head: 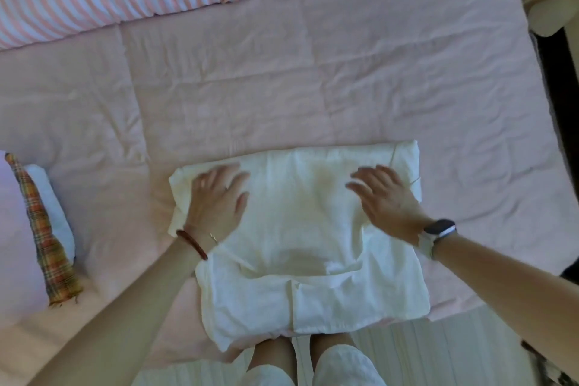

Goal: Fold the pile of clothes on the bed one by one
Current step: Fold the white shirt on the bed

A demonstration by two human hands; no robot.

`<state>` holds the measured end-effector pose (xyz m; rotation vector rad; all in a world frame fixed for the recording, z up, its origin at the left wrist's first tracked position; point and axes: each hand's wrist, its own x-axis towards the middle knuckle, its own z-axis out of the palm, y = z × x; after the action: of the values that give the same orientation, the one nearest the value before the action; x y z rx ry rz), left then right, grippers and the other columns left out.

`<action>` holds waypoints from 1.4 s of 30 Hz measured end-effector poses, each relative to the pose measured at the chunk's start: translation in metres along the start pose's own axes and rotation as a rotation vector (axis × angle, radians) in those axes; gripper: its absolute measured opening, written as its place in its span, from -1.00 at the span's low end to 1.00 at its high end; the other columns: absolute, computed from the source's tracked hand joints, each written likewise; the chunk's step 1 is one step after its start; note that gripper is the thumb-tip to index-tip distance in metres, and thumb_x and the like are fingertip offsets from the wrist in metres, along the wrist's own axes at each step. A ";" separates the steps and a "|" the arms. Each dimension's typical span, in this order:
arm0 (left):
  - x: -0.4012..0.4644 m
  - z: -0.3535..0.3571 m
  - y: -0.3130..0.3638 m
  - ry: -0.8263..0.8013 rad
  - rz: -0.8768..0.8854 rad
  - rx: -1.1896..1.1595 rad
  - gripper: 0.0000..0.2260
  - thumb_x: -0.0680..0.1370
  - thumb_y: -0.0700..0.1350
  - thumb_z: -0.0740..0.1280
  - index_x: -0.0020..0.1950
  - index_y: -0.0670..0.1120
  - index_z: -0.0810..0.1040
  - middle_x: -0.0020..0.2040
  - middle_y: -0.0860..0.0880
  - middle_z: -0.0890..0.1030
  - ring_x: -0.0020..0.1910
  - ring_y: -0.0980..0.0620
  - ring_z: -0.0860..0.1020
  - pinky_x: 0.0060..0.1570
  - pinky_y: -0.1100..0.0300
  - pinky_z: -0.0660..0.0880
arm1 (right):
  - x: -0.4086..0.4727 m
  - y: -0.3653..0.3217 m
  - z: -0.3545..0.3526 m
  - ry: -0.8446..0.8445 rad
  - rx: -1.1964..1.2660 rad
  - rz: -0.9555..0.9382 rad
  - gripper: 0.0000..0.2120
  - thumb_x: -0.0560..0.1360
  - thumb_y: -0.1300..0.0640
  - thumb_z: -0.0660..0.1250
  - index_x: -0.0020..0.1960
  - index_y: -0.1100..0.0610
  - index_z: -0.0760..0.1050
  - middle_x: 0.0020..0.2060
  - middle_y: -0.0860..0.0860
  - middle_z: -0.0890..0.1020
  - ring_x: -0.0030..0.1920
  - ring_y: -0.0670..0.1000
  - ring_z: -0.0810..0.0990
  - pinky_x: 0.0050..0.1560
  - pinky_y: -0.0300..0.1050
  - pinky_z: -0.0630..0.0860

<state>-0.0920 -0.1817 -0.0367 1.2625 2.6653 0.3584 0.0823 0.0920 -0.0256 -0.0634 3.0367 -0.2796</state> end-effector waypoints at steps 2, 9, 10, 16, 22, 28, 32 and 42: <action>0.024 -0.006 -0.023 -0.150 -0.141 0.099 -0.59 0.50 0.01 0.23 0.32 -0.10 0.44 0.27 -0.16 0.47 0.23 -0.18 0.41 0.16 -0.14 0.32 | 0.027 0.023 -0.005 -0.094 -0.105 0.104 -0.58 0.39 0.24 0.34 0.24 0.16 0.44 0.17 0.17 0.56 0.21 0.20 0.49 0.22 0.22 0.37; 0.053 -0.012 -0.065 -0.706 -0.313 -0.139 -0.59 0.56 0.05 0.25 0.34 -0.12 0.38 0.26 -0.11 0.48 0.23 -0.13 0.44 0.16 0.10 0.35 | 0.073 0.059 -0.021 -0.698 -0.061 0.297 -0.55 0.58 -0.04 0.15 0.44 0.01 0.20 0.31 0.04 0.41 0.32 0.09 0.35 0.26 -0.02 0.26; 0.051 -0.014 -0.066 -0.709 -0.314 -0.169 -0.65 0.56 0.02 0.26 0.27 -0.14 0.43 0.20 -0.12 0.52 0.18 -0.13 0.47 0.10 0.12 0.35 | 0.071 0.060 -0.022 -0.690 -0.003 0.325 -0.59 0.58 -0.02 0.16 0.40 0.03 0.25 0.27 0.06 0.44 0.27 0.10 0.40 0.19 -0.04 0.30; 0.059 -0.038 -0.067 -0.577 -0.347 -0.193 -0.79 0.59 -0.03 0.22 0.13 -0.13 0.46 0.08 -0.10 0.54 0.03 -0.10 0.48 0.03 0.06 0.40 | 0.067 0.062 -0.041 -0.522 0.034 0.388 -0.72 0.60 0.02 0.13 0.25 0.10 0.37 0.13 0.09 0.49 0.06 0.20 0.53 -0.06 -0.04 0.37; 0.113 -0.092 -0.068 -0.129 -0.305 0.050 -0.74 0.59 -0.04 0.22 0.17 -0.17 0.48 0.08 -0.17 0.48 0.03 -0.20 0.50 -0.12 0.00 0.39 | 0.110 0.072 -0.082 -0.012 -0.115 0.398 -0.80 0.53 0.15 0.28 0.09 0.25 0.50 -0.06 0.24 0.54 -0.19 0.29 0.58 -0.20 0.01 0.36; 0.104 -0.117 -0.062 0.209 -0.060 0.134 -0.85 0.47 -0.20 0.40 -0.04 -0.26 0.55 -0.15 -0.25 0.51 -0.18 -0.26 0.55 -0.36 -0.05 0.47 | 0.105 0.066 -0.094 0.253 -0.217 0.271 -0.80 0.35 0.18 0.16 -0.15 0.21 0.54 -0.34 0.16 0.53 -0.42 0.19 0.54 -0.25 -0.03 0.45; 0.039 -0.092 -0.056 0.116 0.036 0.107 -0.74 0.24 -0.33 0.52 -0.14 -0.21 0.56 -0.24 -0.17 0.51 -0.29 -0.20 0.55 -0.39 0.02 0.51 | 0.048 0.049 -0.065 0.196 -0.257 0.174 -0.80 0.30 0.21 0.18 -0.13 0.14 0.52 -0.32 0.11 0.52 -0.37 0.16 0.53 -0.14 0.00 0.35; -0.079 0.004 -0.031 -0.254 -0.112 0.098 -0.47 0.02 -0.29 0.58 -0.05 -0.08 0.60 -0.15 -0.06 0.57 -0.24 -0.11 0.59 -0.40 0.12 0.49 | -0.053 0.007 0.018 -0.229 -0.220 0.288 -0.52 0.02 0.22 0.55 -0.08 0.10 0.56 -0.19 0.10 0.59 -0.15 0.19 0.60 0.05 0.11 0.28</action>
<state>-0.0647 -0.2620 -0.0451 1.0951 2.5463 0.0471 0.1364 0.0984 -0.0396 0.3027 2.7860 0.0795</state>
